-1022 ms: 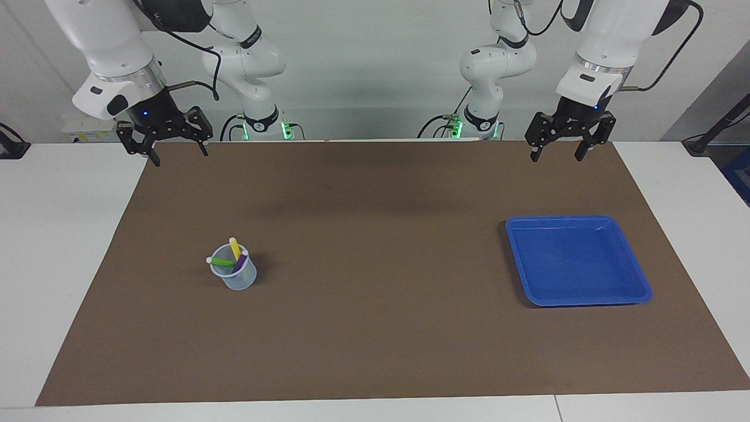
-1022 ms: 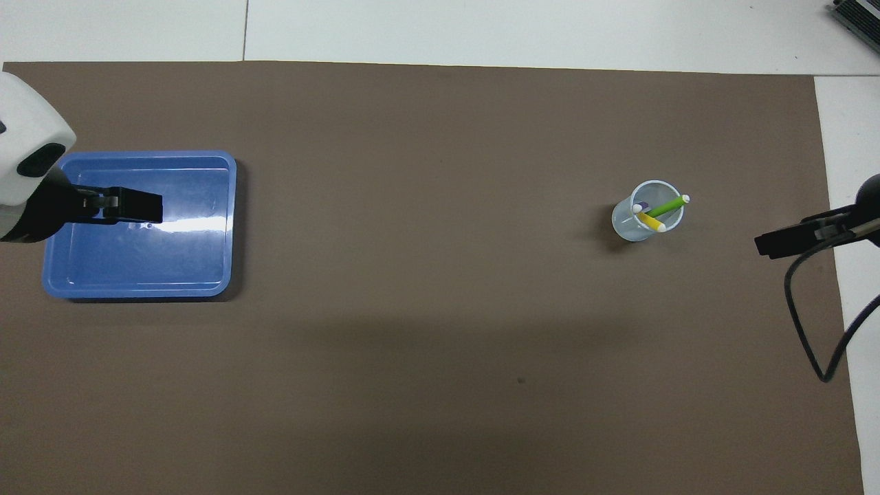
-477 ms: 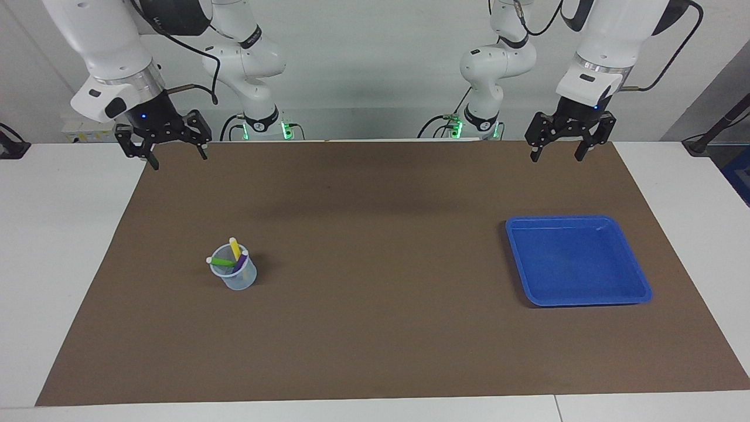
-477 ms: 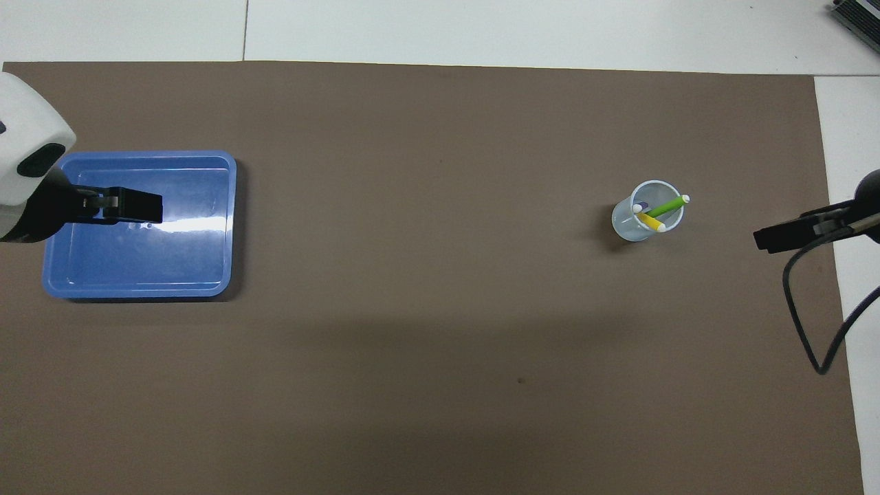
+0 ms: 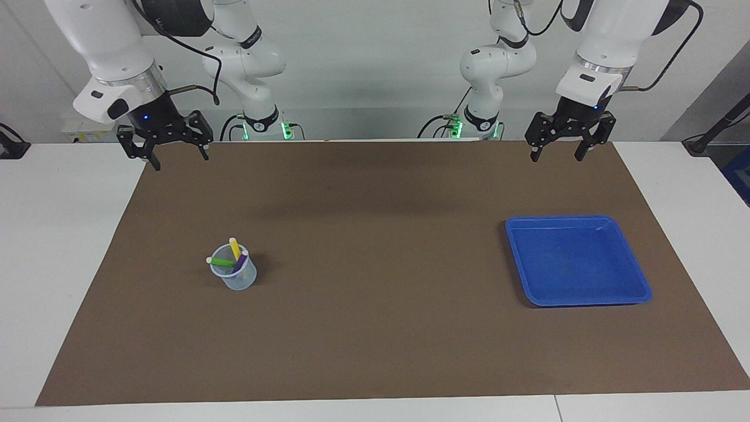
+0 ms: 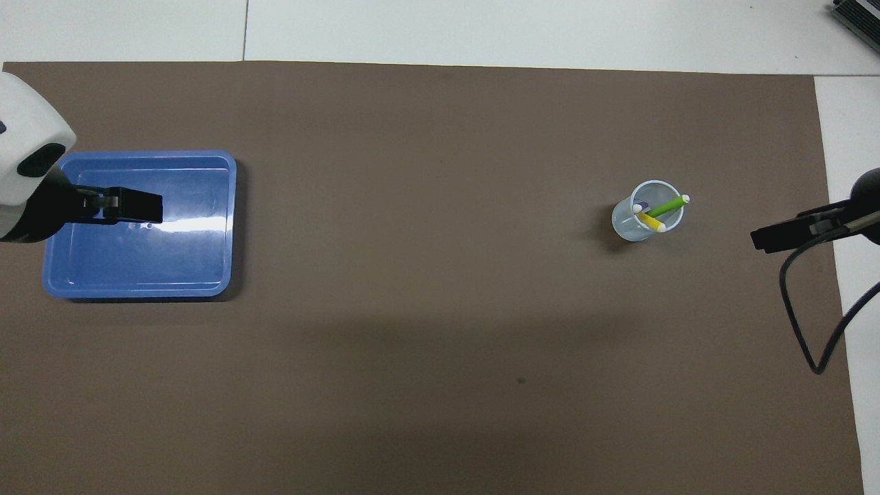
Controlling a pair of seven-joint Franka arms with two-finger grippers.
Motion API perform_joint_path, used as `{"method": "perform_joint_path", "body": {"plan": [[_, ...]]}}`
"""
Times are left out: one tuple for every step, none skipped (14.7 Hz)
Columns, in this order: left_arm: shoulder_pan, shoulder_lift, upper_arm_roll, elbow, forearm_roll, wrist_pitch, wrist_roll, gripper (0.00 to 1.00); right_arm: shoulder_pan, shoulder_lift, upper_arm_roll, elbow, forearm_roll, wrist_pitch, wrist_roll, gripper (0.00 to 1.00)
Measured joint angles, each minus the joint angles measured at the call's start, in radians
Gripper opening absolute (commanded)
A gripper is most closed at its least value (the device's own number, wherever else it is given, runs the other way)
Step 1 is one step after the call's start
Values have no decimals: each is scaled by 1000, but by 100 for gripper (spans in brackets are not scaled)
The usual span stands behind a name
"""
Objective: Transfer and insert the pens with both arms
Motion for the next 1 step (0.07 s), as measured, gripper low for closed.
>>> {"method": "perform_joint_path", "body": {"plan": [[0,0,0,0,0,0,0,100,0,0,0,0,0,0,0,100]]}}
